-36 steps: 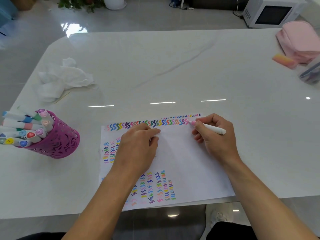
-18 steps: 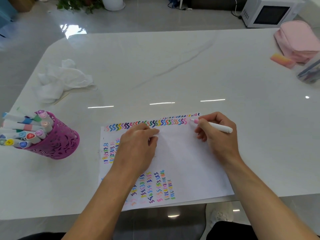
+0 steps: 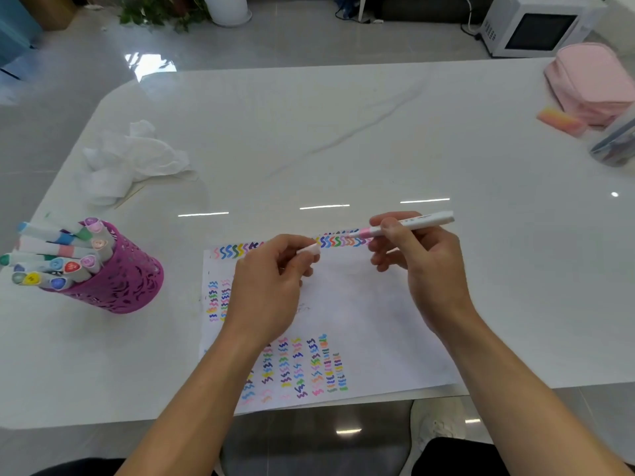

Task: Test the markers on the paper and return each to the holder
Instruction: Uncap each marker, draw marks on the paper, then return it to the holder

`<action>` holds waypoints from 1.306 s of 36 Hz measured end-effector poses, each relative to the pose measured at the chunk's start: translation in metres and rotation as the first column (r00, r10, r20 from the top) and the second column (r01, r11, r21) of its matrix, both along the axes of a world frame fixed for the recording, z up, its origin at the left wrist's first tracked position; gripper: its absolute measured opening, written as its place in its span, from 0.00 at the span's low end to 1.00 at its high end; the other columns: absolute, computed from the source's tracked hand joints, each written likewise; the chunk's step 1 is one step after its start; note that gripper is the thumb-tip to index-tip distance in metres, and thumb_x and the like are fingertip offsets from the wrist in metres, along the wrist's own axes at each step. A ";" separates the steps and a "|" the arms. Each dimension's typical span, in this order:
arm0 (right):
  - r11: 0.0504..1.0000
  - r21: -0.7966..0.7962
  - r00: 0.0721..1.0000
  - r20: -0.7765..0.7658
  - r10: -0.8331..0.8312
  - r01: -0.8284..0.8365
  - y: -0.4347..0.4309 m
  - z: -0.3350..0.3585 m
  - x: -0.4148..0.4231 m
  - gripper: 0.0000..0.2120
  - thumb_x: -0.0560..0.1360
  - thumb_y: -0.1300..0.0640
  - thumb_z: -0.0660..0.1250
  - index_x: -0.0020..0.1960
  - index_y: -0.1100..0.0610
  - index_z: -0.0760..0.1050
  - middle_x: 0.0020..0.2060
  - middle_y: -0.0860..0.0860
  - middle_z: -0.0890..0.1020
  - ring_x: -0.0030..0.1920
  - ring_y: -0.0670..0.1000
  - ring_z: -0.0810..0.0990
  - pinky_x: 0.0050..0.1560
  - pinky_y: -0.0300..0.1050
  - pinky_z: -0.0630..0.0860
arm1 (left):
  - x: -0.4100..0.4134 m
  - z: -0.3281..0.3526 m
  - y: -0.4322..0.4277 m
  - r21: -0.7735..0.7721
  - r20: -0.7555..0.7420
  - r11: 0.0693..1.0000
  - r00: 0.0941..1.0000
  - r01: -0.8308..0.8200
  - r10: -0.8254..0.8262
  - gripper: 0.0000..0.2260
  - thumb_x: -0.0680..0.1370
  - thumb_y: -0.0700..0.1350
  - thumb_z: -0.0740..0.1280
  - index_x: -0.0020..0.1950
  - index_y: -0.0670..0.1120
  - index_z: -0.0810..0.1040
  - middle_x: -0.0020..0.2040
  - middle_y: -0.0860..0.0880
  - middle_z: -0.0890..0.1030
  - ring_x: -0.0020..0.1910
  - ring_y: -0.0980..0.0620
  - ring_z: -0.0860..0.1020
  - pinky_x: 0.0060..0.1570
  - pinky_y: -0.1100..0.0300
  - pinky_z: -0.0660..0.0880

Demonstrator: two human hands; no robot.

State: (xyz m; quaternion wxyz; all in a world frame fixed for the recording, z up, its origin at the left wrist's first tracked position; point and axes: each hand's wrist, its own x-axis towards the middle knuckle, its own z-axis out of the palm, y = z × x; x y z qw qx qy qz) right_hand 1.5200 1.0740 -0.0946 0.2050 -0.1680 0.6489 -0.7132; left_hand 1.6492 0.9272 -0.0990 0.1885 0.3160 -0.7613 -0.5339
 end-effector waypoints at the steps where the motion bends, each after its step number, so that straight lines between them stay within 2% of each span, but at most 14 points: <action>1: 1.000 -0.004 1.000 0.002 0.018 -0.018 -0.002 0.001 0.002 0.09 0.78 0.55 0.67 0.50 0.59 0.84 0.35 0.54 0.86 0.34 0.52 0.82 0.36 0.43 0.80 | 0.000 0.001 0.000 0.031 -0.014 0.999 1.000 0.015 -0.015 0.05 0.80 0.44 0.68 0.52 0.52 0.83 0.43 0.56 0.86 0.41 0.57 0.83 0.41 0.62 0.77; 3: 0.999 -0.011 0.999 0.000 0.046 -0.046 -0.004 0.004 0.005 0.10 0.78 0.55 0.66 0.49 0.59 0.83 0.35 0.54 0.86 0.35 0.52 0.83 0.37 0.43 0.81 | 0.000 0.001 0.001 0.058 -0.024 0.997 0.999 0.045 -0.043 0.06 0.81 0.42 0.66 0.54 0.49 0.82 0.44 0.56 0.86 0.40 0.56 0.83 0.39 0.64 0.77; 7: 0.997 -0.023 0.997 -0.016 0.079 -0.079 -0.006 0.005 0.009 0.06 0.81 0.61 0.66 0.49 0.60 0.81 0.36 0.54 0.87 0.36 0.53 0.84 0.38 0.45 0.83 | 0.000 0.002 0.003 0.101 -0.034 0.990 0.994 0.102 -0.099 0.06 0.82 0.43 0.66 0.56 0.47 0.81 0.46 0.55 0.86 0.41 0.56 0.83 0.38 0.66 0.77; 13: 0.993 0.051 0.992 -0.061 0.107 -0.104 -0.009 0.001 0.012 0.06 0.77 0.57 0.68 0.48 0.59 0.81 0.37 0.59 0.86 0.37 0.55 0.85 0.38 0.47 0.83 | 0.001 0.003 0.006 0.071 -0.016 0.983 0.986 0.167 -0.166 0.07 0.83 0.43 0.65 0.57 0.49 0.81 0.46 0.57 0.86 0.42 0.57 0.83 0.40 0.65 0.78; 22: 0.986 0.098 0.987 -0.079 0.140 -0.132 -0.009 -0.002 0.012 0.05 0.76 0.57 0.69 0.47 0.57 0.83 0.36 0.56 0.86 0.36 0.54 0.85 0.38 0.45 0.82 | 0.002 0.005 0.006 0.011 0.017 0.981 0.981 0.194 -0.194 0.09 0.82 0.42 0.65 0.56 0.54 0.82 0.43 0.58 0.85 0.40 0.58 0.81 0.40 0.65 0.78; 28: 0.985 0.039 0.985 -0.022 0.170 -0.169 -0.007 -0.001 0.012 0.05 0.81 0.63 0.70 0.48 0.63 0.82 0.36 0.60 0.86 0.36 0.56 0.85 0.39 0.47 0.83 | 0.002 0.007 0.006 0.086 -0.059 0.980 0.983 0.177 -0.173 0.13 0.82 0.40 0.64 0.52 0.58 0.82 0.39 0.53 0.84 0.36 0.58 0.79 0.38 0.64 0.77; 37: 0.977 -0.003 0.976 0.050 0.214 -0.214 -0.008 -0.002 0.015 0.04 0.80 0.65 0.70 0.47 0.64 0.82 0.37 0.62 0.86 0.36 0.58 0.85 0.41 0.49 0.85 | 0.006 0.006 0.009 0.085 -0.067 0.987 0.989 0.133 -0.128 0.11 0.82 0.39 0.66 0.54 0.54 0.85 0.36 0.52 0.83 0.34 0.57 0.79 0.35 0.64 0.76; 43: 0.971 -0.041 0.966 0.101 0.238 -0.235 -0.010 -0.003 0.017 0.05 0.80 0.62 0.71 0.48 0.61 0.85 0.39 0.61 0.86 0.38 0.58 0.85 0.43 0.49 0.84 | 0.007 0.013 0.008 0.048 -0.044 0.989 0.989 0.142 -0.140 0.10 0.82 0.41 0.66 0.53 0.55 0.84 0.38 0.54 0.84 0.36 0.57 0.81 0.38 0.64 0.77; 47: 0.956 -0.022 0.946 0.134 0.294 -0.294 -0.012 -0.004 0.015 0.09 0.80 0.56 0.72 0.53 0.61 0.85 0.40 0.59 0.86 0.39 0.57 0.85 0.42 0.47 0.82 | 0.009 0.020 0.003 -0.008 -0.054 0.994 0.992 0.110 -0.110 0.06 0.79 0.44 0.70 0.51 0.55 0.84 0.41 0.55 0.84 0.40 0.54 0.82 0.40 0.60 0.79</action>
